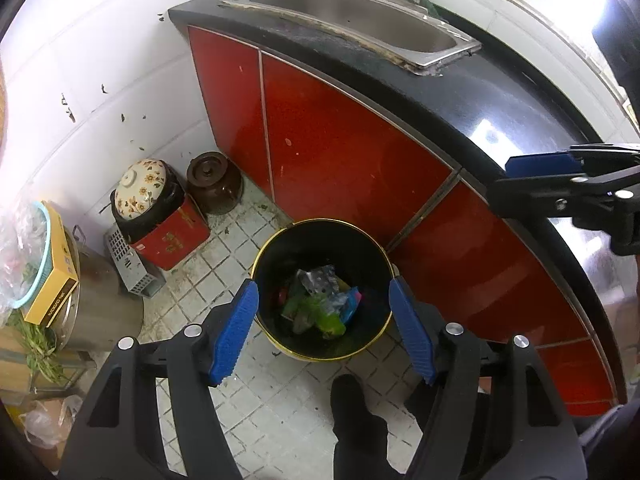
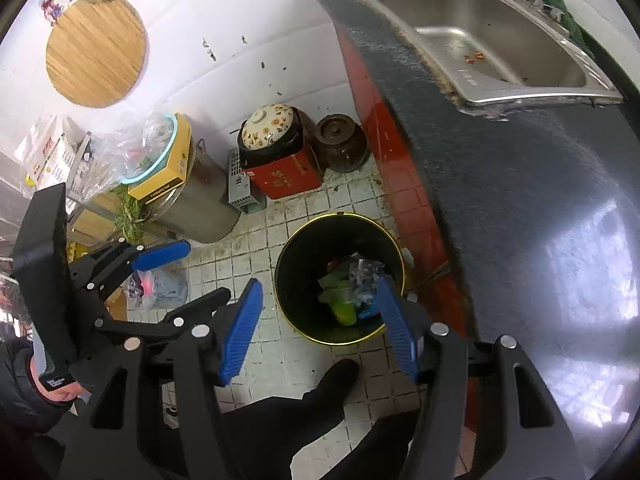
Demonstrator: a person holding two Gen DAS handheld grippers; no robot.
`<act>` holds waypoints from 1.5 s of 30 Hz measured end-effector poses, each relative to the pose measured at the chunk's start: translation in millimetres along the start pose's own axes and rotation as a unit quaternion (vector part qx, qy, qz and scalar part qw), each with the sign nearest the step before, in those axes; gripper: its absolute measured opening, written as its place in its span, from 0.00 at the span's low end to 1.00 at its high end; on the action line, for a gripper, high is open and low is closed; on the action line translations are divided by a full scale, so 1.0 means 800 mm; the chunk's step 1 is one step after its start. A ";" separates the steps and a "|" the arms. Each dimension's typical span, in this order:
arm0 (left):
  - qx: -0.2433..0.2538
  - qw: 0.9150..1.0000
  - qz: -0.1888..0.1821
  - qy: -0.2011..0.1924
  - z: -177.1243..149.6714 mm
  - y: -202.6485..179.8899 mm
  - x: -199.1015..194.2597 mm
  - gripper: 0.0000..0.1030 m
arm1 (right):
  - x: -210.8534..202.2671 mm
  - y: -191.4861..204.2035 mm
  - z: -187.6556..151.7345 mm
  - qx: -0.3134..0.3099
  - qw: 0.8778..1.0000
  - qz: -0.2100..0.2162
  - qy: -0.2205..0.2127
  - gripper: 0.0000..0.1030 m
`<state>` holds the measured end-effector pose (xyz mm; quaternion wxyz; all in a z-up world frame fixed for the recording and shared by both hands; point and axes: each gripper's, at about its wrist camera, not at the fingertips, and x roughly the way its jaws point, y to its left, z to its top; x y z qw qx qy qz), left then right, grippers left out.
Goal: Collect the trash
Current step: 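Move both open tools back up over the toothpaste tube and toy car, then grasp the blue toothpaste tube with the left tool while the right tool grasps the green toy car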
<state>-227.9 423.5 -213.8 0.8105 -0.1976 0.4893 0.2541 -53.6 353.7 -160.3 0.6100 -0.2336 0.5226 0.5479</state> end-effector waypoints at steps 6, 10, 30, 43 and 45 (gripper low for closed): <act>0.024 1.000 -0.008 -0.001 0.025 -0.054 -0.013 0.77 | -0.078 -0.060 -0.038 0.053 0.996 -0.036 -0.057 0.61; 0.061 0.998 -0.027 -0.008 0.054 -0.136 -0.026 0.82 | -0.155 -0.129 -0.089 0.118 0.984 -0.080 -0.110 0.67; 0.144 0.981 -0.089 0.092 0.099 -0.692 0.062 0.85 | -0.359 -0.488 -0.441 0.376 0.881 -0.246 -0.145 0.74; 0.059 0.990 0.031 0.122 0.088 -0.757 0.143 0.89 | -0.303 -0.573 -0.421 0.313 0.916 -0.230 -0.096 0.74; 0.072 0.991 0.028 0.112 0.085 -0.768 0.141 0.88 | -0.292 -0.580 -0.412 0.296 0.923 -0.229 -0.088 0.74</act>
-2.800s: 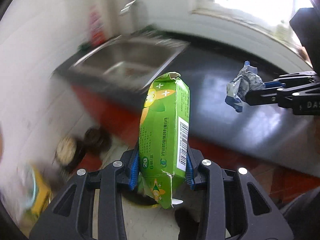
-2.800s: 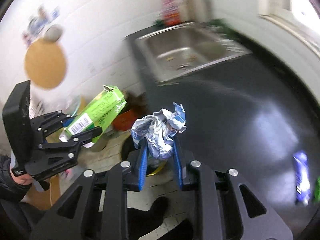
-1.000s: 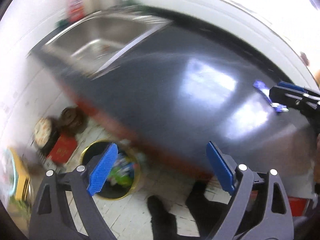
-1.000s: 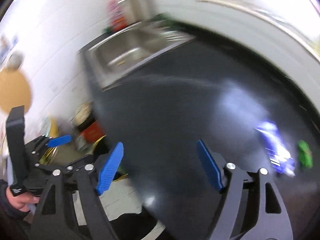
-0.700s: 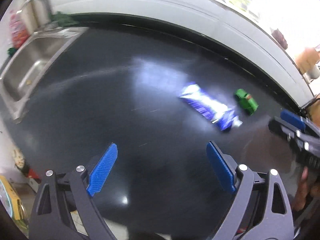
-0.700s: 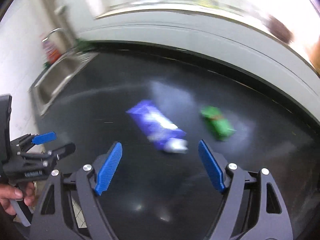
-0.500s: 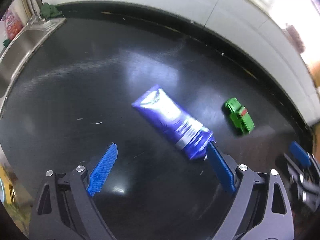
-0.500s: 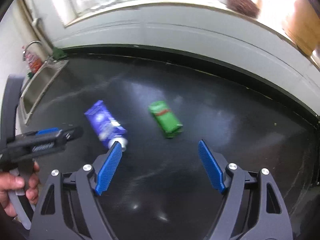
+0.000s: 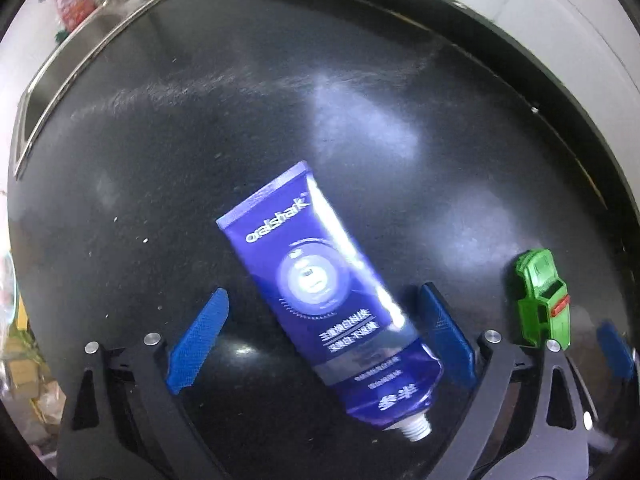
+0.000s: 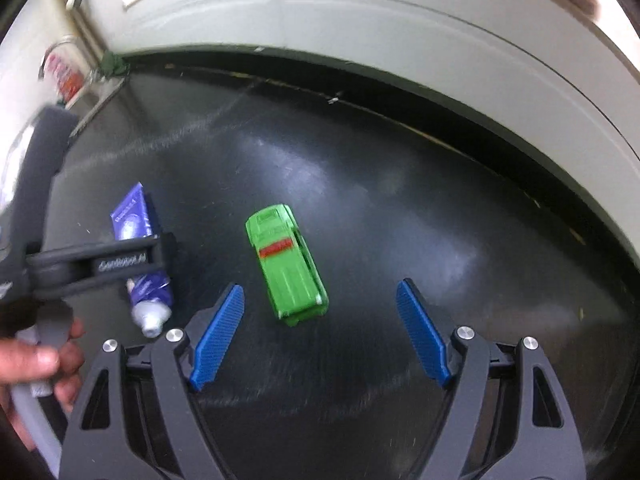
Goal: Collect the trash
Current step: 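Grasp the blue toothpaste tube with the left tool while the right tool grasps the green toy car, then carry the toothpaste tube and toy car to the bin while both tools open to drop them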
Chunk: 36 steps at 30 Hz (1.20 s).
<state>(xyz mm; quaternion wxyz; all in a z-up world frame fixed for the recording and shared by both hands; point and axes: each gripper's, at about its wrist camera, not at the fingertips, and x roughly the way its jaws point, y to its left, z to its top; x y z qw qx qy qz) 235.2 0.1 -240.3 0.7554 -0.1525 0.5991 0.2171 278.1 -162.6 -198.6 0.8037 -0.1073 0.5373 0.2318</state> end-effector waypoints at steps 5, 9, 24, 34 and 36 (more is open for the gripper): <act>0.048 0.998 -0.016 -0.039 -0.018 -0.013 -0.014 0.59 | 0.034 0.008 0.005 -0.042 0.999 -0.002 0.026 0.66; 0.090 0.993 -0.056 -0.047 -0.032 -0.006 -0.022 0.50 | 0.027 0.017 0.003 -0.054 0.998 0.002 0.013 0.33; 0.229 0.959 -0.130 -0.105 -0.045 0.070 -0.078 0.09 | -0.032 0.046 -0.020 -0.003 1.000 0.009 -0.001 0.32; 0.260 0.954 -0.122 -0.080 -0.036 0.110 -0.055 0.18 | -0.066 0.059 -0.032 0.040 0.999 -0.008 -0.019 0.32; 0.268 0.953 -0.113 -0.084 -0.035 0.116 -0.052 0.19 | -0.074 0.059 -0.034 0.046 0.999 -0.010 -0.026 0.32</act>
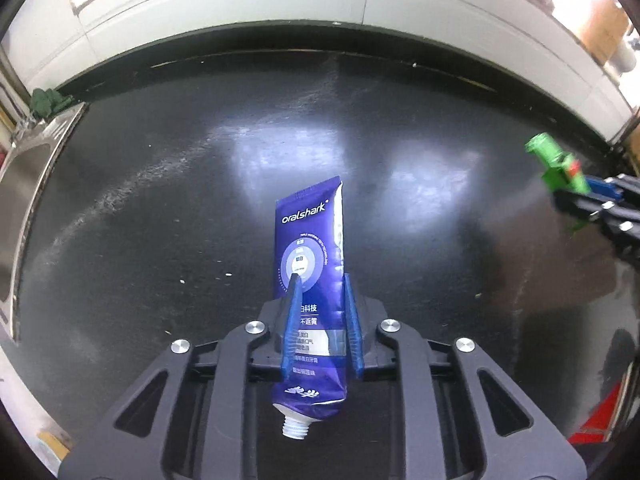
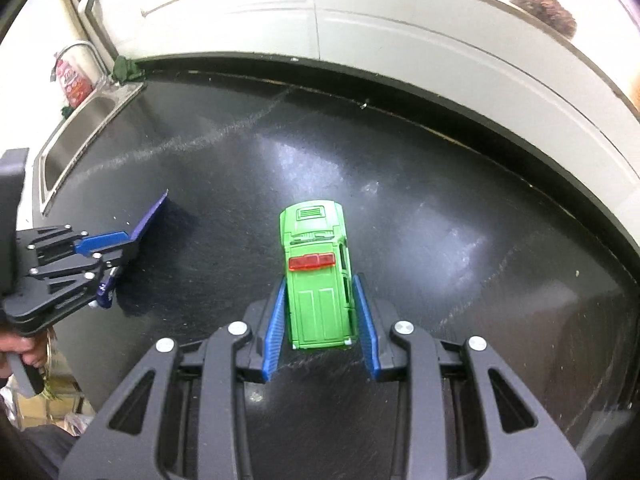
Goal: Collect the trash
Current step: 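Carry the toothpaste tube and toy car to the bin while both tools open to drop them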
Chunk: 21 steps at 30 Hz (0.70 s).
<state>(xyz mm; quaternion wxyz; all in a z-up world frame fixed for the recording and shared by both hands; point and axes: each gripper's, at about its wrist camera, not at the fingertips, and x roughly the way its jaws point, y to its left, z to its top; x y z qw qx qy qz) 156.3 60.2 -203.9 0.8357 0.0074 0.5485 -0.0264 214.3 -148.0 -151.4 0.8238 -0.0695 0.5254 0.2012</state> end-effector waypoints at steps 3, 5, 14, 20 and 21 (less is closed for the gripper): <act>0.004 1.000 -0.009 -0.018 0.001 0.012 -0.008 0.12 | -0.010 0.000 -0.002 0.008 1.000 -0.002 -0.007 0.32; 0.007 1.000 -0.009 -0.022 0.003 0.021 -0.015 0.08 | -0.015 0.001 -0.006 0.012 1.000 -0.004 -0.011 0.32; -0.005 1.000 -0.009 -0.014 0.005 0.050 -0.054 0.04 | -0.033 0.020 -0.012 0.009 1.000 0.006 -0.022 0.32; -0.016 0.999 0.008 -0.030 -0.009 0.066 -0.083 0.04 | -0.039 0.058 0.000 -0.016 0.999 0.023 -0.025 0.32; -0.015 0.999 0.015 -0.038 -0.014 0.070 -0.093 0.04 | -0.041 0.067 0.002 -0.021 0.999 0.026 -0.026 0.32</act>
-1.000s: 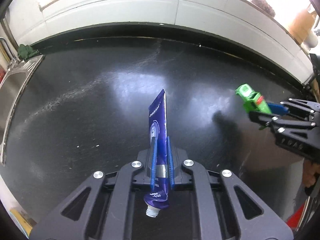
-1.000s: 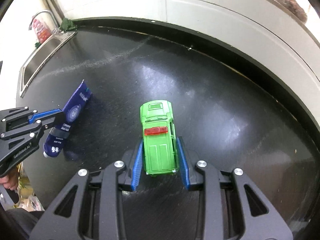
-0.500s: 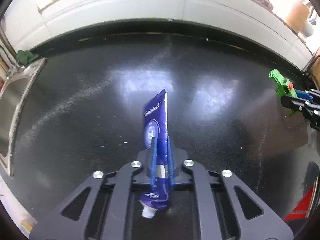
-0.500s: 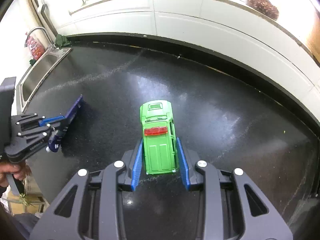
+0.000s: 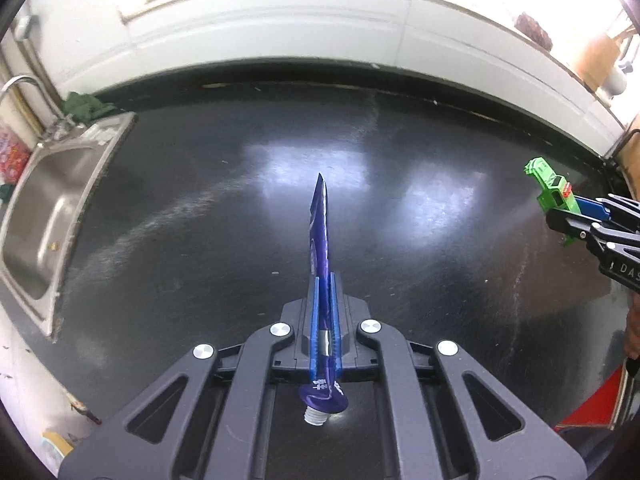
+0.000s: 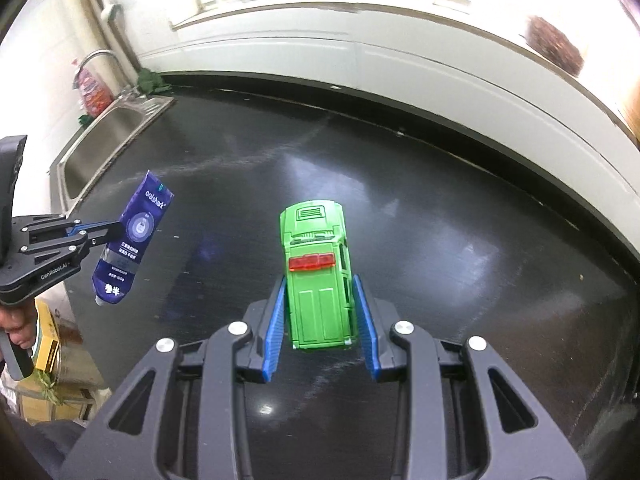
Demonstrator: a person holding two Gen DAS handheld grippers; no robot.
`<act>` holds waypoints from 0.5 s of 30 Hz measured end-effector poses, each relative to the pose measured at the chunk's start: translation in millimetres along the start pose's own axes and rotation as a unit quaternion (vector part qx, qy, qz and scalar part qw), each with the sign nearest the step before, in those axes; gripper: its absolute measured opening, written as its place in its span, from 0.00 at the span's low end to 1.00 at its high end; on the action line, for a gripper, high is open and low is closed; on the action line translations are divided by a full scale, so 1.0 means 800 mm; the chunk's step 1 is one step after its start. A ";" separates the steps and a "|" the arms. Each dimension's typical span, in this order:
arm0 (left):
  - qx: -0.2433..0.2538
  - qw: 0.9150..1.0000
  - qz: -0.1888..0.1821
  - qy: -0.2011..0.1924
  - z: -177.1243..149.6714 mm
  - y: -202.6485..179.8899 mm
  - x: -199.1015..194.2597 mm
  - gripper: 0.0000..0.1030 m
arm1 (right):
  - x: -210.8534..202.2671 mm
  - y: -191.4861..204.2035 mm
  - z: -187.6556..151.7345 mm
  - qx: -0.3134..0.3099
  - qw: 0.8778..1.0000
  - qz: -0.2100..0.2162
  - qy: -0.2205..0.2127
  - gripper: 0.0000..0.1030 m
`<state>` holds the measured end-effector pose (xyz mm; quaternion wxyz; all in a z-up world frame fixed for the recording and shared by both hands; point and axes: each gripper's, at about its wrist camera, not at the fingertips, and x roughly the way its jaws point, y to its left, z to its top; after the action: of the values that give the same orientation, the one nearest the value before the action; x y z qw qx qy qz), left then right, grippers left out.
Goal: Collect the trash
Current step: 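Carry the toothpaste tube and toy car to the bin while both tools open to drop them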
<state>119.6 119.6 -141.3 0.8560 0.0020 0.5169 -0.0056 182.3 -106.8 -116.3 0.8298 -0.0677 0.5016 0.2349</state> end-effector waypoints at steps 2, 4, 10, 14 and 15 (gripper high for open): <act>-0.004 1.000 0.008 -0.008 -0.007 0.010 -0.013 0.04 | -0.002 0.024 0.006 -0.015 1.000 0.010 -0.001 0.32; -0.013 1.000 0.020 -0.015 -0.018 0.028 -0.027 0.04 | -0.003 0.053 0.013 -0.033 0.999 0.023 -0.002 0.32; -0.066 0.995 0.060 -0.033 -0.064 0.094 -0.077 0.04 | 0.001 0.172 0.029 -0.101 0.992 0.079 0.000 0.32; -0.115 0.989 0.086 -0.039 -0.113 0.148 -0.113 0.04 | 0.008 0.266 0.029 -0.147 0.981 0.128 0.010 0.32; -0.130 0.986 0.095 -0.039 -0.131 0.164 -0.123 0.04 | 0.010 0.287 0.029 -0.157 0.978 0.137 0.013 0.32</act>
<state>-17.9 252.2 -103.1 0.8650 -0.0599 0.4772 0.1430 98.9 105.8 -83.8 0.7620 -0.1308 0.4737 0.4217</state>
